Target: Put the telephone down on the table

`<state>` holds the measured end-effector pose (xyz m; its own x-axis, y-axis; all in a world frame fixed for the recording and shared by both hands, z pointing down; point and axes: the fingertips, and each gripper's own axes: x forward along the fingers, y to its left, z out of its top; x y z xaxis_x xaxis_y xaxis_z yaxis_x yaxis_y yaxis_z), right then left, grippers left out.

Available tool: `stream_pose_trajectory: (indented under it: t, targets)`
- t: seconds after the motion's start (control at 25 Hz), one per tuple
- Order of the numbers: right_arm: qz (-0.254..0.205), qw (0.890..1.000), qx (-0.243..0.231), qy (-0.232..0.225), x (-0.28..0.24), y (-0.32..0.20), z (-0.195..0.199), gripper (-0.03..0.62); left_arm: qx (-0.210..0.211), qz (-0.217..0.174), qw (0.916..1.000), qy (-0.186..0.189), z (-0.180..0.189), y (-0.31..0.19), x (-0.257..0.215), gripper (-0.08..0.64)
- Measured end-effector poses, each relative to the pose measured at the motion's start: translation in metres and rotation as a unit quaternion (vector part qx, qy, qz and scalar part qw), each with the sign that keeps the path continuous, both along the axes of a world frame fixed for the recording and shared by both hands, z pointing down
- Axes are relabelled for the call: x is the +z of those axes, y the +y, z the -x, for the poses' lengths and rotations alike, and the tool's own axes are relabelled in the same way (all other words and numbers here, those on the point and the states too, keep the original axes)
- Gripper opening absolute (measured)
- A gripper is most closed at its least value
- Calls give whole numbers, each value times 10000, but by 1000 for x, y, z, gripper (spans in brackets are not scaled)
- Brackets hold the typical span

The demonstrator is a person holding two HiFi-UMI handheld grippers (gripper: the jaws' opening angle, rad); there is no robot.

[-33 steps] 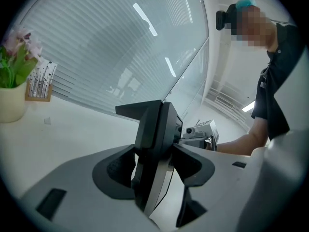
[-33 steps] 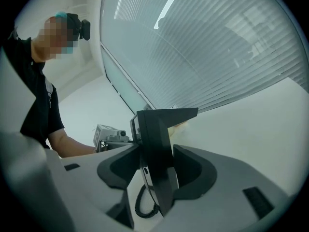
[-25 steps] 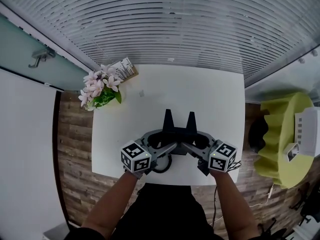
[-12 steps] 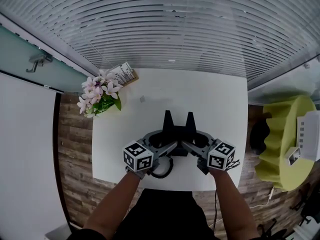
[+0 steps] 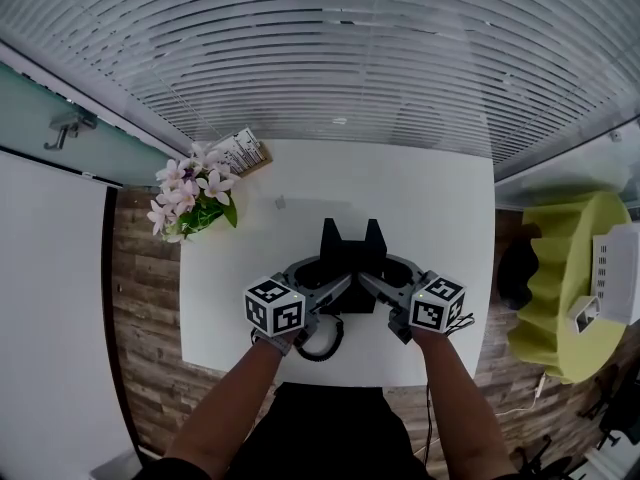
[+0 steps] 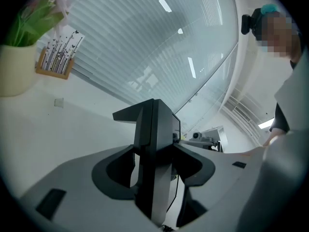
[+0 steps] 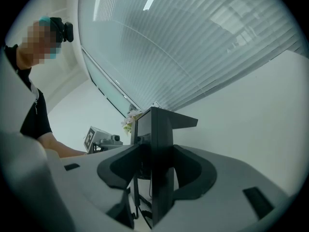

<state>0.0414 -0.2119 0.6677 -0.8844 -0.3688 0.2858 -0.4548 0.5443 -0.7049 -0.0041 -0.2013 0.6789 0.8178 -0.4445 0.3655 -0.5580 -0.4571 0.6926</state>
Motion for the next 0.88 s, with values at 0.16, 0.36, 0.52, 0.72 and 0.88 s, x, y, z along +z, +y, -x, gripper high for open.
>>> stream_pose_trajectory:
  t: [0.16,0.36,0.52,0.72,0.88]
  targets:
    - [88,9999,102,-30,6,-10,0,222,-100,139,9998,31,1,-10,7,242]
    - [263,9994,202,-88,15,-20,0,222,-202,302,9993,76,1,-23,10,245]
    - [387,9989,245,-110,23,-25,1,222,-237,446,9987,108,2,-30,15,249]
    - [485,9984,230,-147,27,-29,1,222,-152,657,9976,170,2,-27,29,250]
    - [536,9980,214,-247,28,-29,0,222,-101,596,9980,170,2,-32,22,250]
